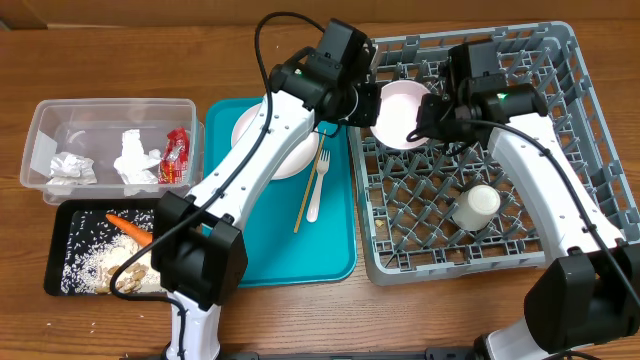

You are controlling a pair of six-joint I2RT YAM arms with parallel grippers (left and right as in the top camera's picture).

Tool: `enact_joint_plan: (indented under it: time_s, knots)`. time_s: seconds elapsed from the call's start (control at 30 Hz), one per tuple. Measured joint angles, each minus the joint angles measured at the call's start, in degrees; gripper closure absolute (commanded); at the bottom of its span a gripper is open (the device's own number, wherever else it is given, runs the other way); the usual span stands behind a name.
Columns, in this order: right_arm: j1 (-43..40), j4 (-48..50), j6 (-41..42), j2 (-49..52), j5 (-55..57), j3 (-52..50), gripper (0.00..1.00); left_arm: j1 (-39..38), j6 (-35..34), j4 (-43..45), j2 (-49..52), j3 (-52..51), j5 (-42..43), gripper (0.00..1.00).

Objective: Sort waste into correct bins and load items into the dishwasher
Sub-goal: 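Close the right gripper on the pink bowl's rim beside the left gripper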

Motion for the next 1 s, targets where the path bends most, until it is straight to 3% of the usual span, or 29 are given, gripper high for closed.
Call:
enact_joint_plan:
  time_s: [0.17,0.5,0.83,1.0]
  knots:
    - [-0.3,2.3,-0.2,-0.7,8.8,1.0,0.96,0.2,0.3,-0.1,0.1,0.0,-0.1,0.0]
    - [-0.4,5.9,-0.3,-1.8,42.6,1.4,0.96,4.0,0.5,-1.9,0.1,0.0,-0.1,0.0]
    - [-0.4,12.0,-0.9,0.3,66.4,1.4,0.96,6.2,0.7,-2.9,0.1,0.0,-0.1,0.0]
    - [-0.3,13.0,-1.5,5.1,71.5,1.5,0.96,6.2,0.7,-2.9,0.1,0.0,-0.2,0.0]
